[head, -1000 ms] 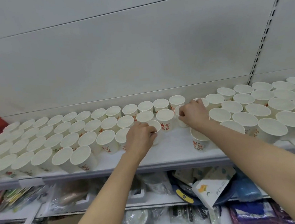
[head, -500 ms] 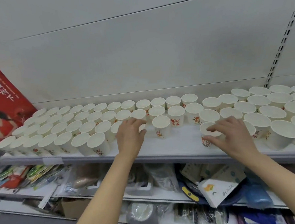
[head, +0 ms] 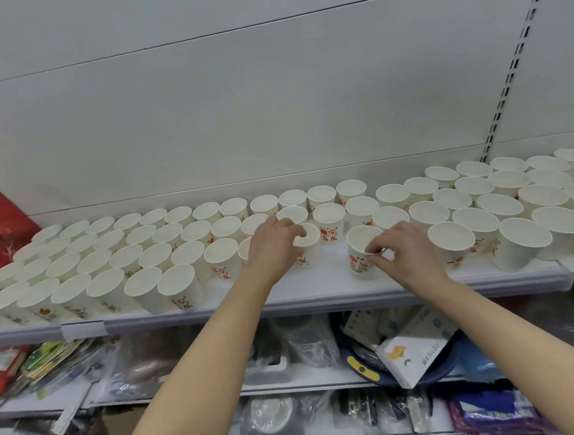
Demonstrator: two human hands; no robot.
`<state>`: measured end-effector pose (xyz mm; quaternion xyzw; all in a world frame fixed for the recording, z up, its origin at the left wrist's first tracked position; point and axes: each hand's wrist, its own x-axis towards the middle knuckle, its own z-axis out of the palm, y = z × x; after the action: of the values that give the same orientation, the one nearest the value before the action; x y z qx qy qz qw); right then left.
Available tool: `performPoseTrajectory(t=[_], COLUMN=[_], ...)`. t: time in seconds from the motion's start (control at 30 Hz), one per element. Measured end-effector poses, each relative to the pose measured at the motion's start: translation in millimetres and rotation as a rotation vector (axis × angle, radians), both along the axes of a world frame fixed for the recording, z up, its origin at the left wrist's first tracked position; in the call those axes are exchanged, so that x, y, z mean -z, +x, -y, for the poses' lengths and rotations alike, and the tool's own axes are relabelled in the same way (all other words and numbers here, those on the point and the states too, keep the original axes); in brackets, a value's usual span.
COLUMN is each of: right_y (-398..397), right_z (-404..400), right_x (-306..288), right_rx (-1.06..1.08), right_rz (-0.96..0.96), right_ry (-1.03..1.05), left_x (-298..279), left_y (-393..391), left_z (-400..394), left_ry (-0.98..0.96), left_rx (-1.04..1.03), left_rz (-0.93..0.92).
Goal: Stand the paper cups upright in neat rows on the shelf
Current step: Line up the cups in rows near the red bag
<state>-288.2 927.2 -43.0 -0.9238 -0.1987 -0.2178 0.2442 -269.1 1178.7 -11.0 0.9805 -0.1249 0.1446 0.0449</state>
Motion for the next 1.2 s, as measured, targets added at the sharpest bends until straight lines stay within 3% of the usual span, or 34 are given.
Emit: performPoseTrajectory(t=[0.23, 0.47, 0.87, 1.2], right_y=[12.3, 21.1, 25.7, 28.0], right_z=[-31.2, -68.3, -66.5, -68.0], right_x=[0.7, 7.0, 20.3, 27.6], right_rx=[0.069, 0.008, 0.032, 0.072], right_rz=[-0.064, -0.011, 0.012, 0.029], right_ry=[0.045, -0.008, 0.138, 0.133], left_x=[6.0, 13.4, 15.8, 20.7], left_y=[6.1, -1.6, 8.3, 5.7], left_z=[-14.6, -26.0, -33.6, -32.8], left_ry=[0.120, -0.100, -0.096, -0.146], left_rx=[0.009, 0.046, 0.062, 0.023], left_rz=[-0.025, 0.000, 0.008, 0.032])
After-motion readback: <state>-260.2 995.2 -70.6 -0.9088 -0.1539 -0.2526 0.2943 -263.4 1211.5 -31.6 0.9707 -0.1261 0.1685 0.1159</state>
